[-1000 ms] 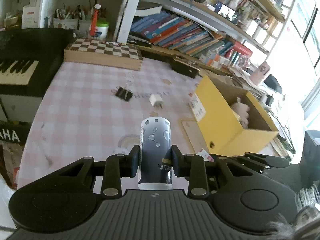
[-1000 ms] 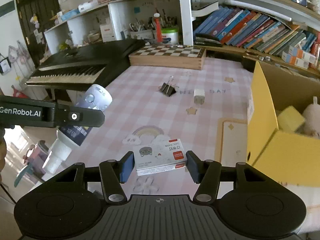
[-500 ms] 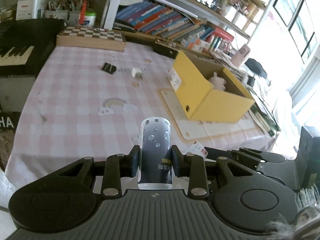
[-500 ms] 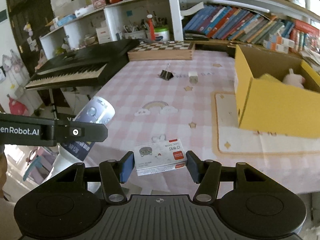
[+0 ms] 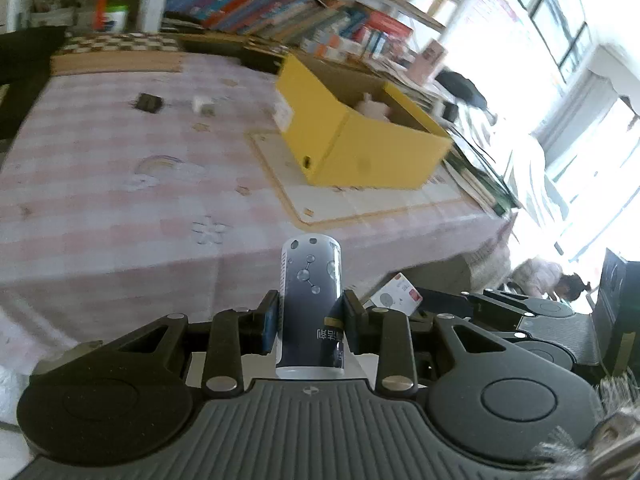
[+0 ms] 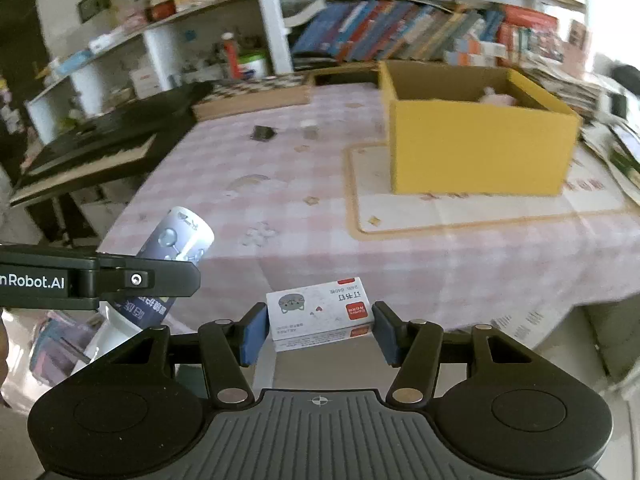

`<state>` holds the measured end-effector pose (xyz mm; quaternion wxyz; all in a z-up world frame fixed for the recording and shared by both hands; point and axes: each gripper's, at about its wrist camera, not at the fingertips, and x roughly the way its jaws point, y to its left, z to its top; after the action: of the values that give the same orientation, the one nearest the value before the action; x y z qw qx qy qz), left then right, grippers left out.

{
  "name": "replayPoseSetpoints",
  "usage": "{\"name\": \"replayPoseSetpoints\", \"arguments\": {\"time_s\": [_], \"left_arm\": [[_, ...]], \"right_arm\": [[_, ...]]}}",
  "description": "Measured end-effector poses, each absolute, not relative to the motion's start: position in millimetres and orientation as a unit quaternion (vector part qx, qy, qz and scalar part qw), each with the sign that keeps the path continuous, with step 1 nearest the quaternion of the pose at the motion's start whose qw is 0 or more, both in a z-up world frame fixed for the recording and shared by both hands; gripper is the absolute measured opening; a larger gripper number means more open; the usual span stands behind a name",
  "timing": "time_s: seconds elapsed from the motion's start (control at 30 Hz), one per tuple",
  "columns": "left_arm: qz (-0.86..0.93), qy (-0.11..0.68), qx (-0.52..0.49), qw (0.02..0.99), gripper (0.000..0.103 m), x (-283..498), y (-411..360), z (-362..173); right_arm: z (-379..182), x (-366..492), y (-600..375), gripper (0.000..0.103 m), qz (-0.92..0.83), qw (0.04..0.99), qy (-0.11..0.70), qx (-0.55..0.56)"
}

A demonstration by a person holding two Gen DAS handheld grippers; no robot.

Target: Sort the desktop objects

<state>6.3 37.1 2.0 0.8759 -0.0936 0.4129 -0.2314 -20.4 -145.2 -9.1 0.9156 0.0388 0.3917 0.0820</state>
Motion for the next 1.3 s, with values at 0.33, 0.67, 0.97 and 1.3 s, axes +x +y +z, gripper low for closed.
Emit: {"name": "replayPoseSetpoints", "arguments": {"time_s": [0.33, 0.67, 0.97, 1.3], "left_arm": [[-0.286, 0.424, -0.067, 0.857, 0.03, 14, -1, -3], [-0.311, 0.425, -0.057, 0.848, 0.03, 31, -33, 0], [-0.312, 0.423, -0.058, 0.849, 0.03, 56, -63, 4], [-0.318, 0.422, -0.054, 0.847, 0.03, 83, -104, 6]], "right_arm": [[-14, -36, -178, 0.056, 0.024, 0.916, 0.396, 0.066], [-11, -29, -211, 0.056, 0.0, 0.916, 0.395, 0.074], [-7, -7, -240, 0.056, 0.0, 0.915, 0.397, 0.07], [-6, 20, -279, 0.056, 0.0, 0.914, 0.4, 0.071]]}}
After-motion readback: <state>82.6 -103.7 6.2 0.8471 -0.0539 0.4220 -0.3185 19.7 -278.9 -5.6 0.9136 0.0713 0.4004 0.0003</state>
